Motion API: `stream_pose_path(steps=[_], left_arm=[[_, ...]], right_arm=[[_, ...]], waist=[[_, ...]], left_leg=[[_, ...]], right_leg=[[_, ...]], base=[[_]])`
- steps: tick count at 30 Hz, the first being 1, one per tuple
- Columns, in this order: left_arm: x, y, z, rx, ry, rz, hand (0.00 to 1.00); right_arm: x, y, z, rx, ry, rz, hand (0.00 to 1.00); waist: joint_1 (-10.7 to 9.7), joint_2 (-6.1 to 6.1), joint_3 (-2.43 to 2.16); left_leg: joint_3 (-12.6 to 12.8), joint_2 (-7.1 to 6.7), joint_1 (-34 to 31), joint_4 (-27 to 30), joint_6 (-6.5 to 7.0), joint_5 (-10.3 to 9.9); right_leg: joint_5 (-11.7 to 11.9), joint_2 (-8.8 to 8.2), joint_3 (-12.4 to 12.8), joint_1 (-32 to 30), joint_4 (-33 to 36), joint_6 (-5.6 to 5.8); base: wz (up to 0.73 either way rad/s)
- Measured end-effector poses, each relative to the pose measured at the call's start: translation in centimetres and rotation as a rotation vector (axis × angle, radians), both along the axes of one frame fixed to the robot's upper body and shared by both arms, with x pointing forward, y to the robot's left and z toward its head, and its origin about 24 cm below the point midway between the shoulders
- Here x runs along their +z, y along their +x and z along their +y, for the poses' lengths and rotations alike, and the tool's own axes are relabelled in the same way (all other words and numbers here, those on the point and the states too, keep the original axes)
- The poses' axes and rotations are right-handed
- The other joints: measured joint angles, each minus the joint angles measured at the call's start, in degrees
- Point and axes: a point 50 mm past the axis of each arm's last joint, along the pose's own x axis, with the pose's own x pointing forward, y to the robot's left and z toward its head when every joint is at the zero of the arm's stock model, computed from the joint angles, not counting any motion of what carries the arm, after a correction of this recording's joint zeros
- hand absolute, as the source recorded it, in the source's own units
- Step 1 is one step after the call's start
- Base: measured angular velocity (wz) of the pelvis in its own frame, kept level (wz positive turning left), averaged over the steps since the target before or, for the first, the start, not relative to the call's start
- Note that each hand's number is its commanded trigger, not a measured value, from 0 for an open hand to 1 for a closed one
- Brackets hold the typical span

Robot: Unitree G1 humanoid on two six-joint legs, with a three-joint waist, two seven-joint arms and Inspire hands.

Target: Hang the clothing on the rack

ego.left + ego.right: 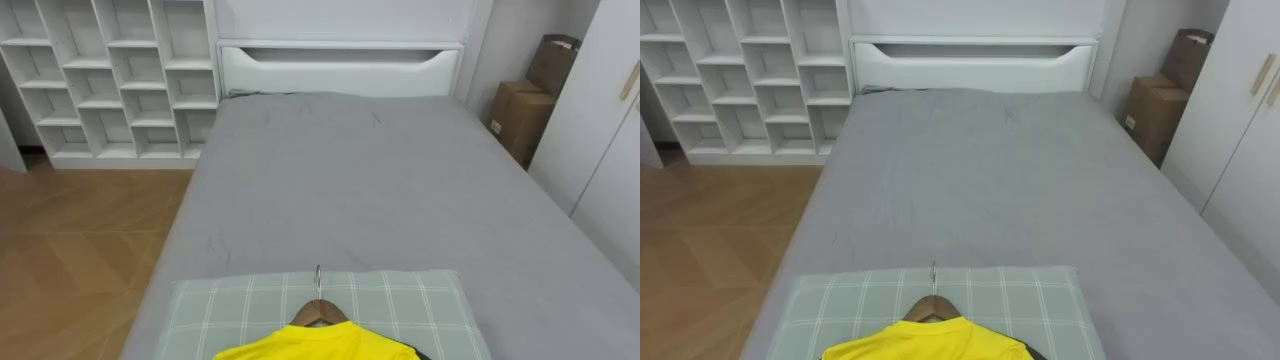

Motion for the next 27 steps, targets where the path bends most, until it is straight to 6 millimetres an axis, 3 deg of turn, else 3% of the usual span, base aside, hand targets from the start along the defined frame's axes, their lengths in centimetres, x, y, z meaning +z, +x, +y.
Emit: stream_pose_path(steps=[27], left_arm=[[0.01, 0.2, 0.02, -0.002, 0.001, -0.008, 0.0]], right_arm=[[0.01, 0.45, 0.01, 0.003, 0.0, -0.021, 0.0]], waist=[[0.0, -0.06, 0.05]], left_leg=[[0.02, 0.0, -0.08, -0.09, -0.01, -0.01]], right_leg=[[0.0, -0.01, -0.03, -0.12, -0.09, 0.0]], base=[[0.0]])
